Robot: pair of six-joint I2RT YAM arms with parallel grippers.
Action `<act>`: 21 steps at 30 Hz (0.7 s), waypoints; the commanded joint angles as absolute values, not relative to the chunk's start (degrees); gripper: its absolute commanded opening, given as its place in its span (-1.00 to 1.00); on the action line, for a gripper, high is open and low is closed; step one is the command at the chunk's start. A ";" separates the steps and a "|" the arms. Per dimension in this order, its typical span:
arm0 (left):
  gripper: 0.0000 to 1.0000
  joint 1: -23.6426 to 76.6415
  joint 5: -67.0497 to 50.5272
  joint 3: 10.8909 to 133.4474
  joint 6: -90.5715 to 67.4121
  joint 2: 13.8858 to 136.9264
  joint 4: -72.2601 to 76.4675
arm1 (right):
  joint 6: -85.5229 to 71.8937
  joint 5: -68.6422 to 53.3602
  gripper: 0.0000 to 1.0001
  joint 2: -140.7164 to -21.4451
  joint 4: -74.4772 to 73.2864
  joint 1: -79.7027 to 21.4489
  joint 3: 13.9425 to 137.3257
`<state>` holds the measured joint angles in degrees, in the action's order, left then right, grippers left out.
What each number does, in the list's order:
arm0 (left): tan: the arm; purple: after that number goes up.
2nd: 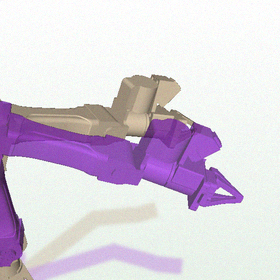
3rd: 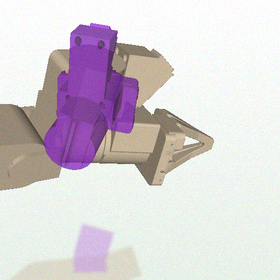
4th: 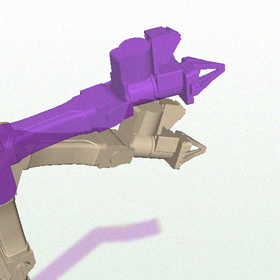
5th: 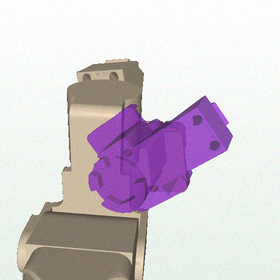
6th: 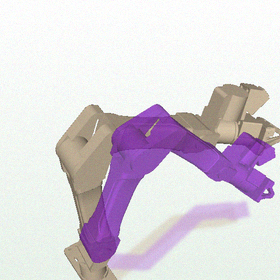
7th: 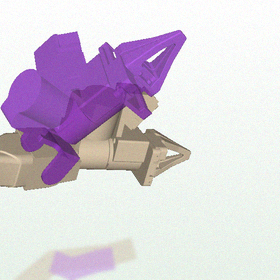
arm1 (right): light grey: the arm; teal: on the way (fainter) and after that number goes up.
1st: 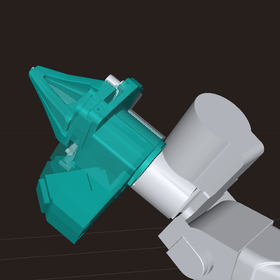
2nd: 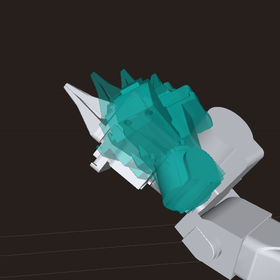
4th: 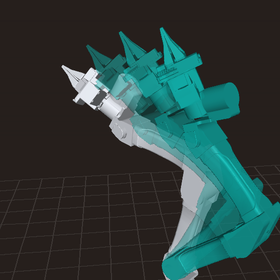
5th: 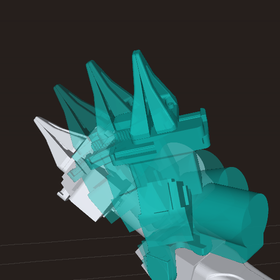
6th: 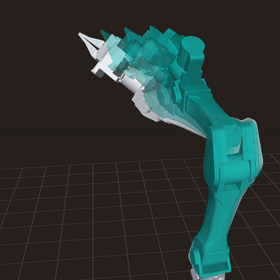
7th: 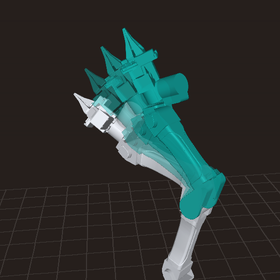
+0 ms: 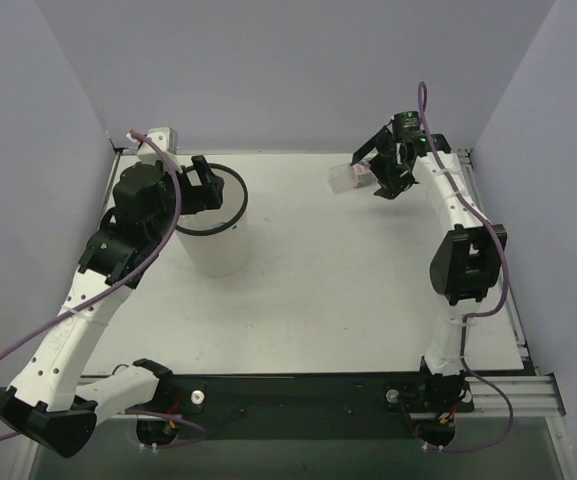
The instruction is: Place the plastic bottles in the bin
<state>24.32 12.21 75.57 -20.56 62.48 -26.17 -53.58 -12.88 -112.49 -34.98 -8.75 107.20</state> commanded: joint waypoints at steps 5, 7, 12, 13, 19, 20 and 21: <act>0.90 24.70 6.42 78.13 -23.11 61.70 -28.65 | -63.09 -2.73 0.99 -129.01 -35.24 -10.11 125.32; 0.90 24.87 6.85 78.13 -23.20 61.35 -29.09 | -65.82 -1.15 0.98 -132.18 -35.07 -10.37 127.96; 0.91 25.05 9.05 78.05 -22.41 60.30 -30.58 | -70.75 -1.75 0.99 -138.85 -32.62 -10.81 132.54; 0.91 25.05 9.66 77.96 -22.06 60.12 -30.67 | -70.84 -2.28 0.99 -139.48 -29.56 -10.90 132.80; 0.93 25.14 10.98 77.78 -21.10 59.59 -31.11 | -71.89 -1.76 0.98 -144.05 -21.20 -10.99 133.07; 0.93 25.14 11.07 77.87 -20.92 59.85 -31.11 | -72.24 -1.58 0.98 -145.10 -21.09 -10.90 133.50; 0.94 25.14 11.25 77.96 -20.83 59.85 -31.11 | -72.86 -1.23 0.98 -145.54 -21.09 -10.99 133.51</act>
<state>24.82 9.72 75.70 -21.80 60.71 -31.24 -70.39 -3.73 -144.07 -25.17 -10.61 130.93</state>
